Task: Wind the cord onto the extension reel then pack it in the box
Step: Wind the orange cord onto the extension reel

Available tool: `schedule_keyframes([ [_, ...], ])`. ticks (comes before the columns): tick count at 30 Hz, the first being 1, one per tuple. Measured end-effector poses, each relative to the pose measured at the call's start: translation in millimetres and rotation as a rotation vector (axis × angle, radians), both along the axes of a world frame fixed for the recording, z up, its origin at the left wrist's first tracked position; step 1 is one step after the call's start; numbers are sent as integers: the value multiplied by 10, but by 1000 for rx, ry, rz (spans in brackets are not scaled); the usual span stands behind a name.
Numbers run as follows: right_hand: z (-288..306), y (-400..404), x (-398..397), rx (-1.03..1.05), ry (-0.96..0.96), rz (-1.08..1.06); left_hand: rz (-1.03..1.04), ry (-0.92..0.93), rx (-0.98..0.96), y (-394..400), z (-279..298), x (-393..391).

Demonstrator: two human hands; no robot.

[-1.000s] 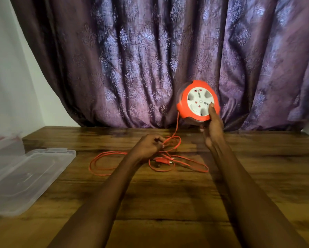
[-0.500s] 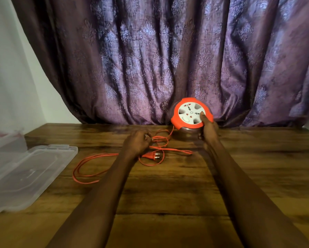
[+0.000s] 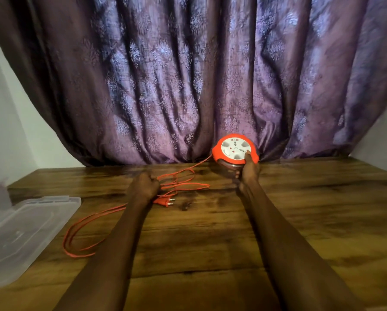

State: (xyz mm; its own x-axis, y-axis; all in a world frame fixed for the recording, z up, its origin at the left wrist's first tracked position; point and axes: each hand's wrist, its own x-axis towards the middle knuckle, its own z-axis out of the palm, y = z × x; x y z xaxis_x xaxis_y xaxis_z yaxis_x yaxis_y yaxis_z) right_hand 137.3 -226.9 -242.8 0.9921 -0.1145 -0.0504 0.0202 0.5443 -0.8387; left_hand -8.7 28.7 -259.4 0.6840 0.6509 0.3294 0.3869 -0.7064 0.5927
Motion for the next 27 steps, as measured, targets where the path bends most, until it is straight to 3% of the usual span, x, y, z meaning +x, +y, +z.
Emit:
schedule_keyframes([
  [9,3,-465,143,93,104,-261,-51,-106,-138,125,8,-7],
  [14,36,-364,109,14,58,-97,-215,-183,-296,136,29,92],
  [22,165,55,-133,-77,-148,117,-340,-426,-863,-3,137,39],
  [27,214,260,-269,-67,-218,165,-330,-286,-993,98,179,-22],
])
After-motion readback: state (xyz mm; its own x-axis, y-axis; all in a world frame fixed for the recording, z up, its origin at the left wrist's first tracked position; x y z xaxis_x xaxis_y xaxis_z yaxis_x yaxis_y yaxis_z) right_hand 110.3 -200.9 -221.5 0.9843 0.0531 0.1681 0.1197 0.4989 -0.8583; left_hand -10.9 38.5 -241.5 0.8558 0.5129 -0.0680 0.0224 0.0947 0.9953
